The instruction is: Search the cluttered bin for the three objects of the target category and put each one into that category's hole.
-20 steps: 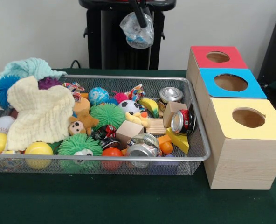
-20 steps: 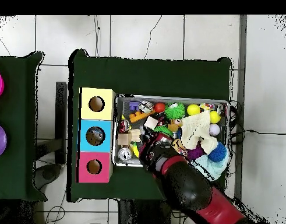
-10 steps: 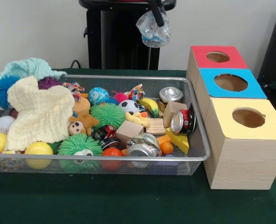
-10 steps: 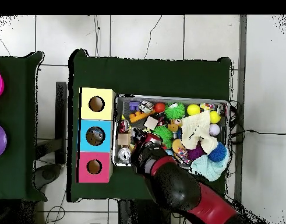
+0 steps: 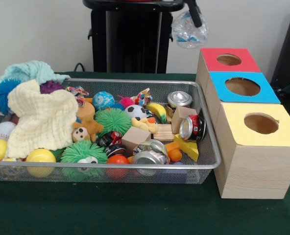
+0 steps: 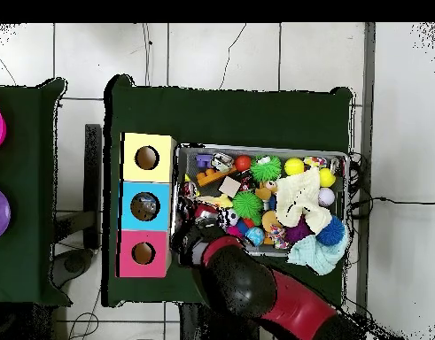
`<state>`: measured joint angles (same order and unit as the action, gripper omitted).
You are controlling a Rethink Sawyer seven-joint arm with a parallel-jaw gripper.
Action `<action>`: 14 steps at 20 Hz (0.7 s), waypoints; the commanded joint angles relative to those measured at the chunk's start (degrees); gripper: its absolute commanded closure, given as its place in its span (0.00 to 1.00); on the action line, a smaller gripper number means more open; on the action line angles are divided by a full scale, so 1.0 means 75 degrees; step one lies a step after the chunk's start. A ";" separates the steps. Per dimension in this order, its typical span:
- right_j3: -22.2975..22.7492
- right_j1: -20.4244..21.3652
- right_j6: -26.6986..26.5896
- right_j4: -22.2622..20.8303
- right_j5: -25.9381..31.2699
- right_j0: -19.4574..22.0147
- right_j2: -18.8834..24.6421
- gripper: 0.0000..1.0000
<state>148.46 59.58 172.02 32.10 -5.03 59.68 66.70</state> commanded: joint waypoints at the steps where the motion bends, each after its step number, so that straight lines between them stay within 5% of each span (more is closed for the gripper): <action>1: -0.0419 -0.0072 0.2849 0.0168 -0.0641 -0.0086 0.0128 1.00; 14: -0.0492 -0.0359 0.3175 -0.0117 -0.1028 -0.0276 -0.0041 1.00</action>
<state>147.89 59.30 178.24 32.10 -6.20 57.89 66.68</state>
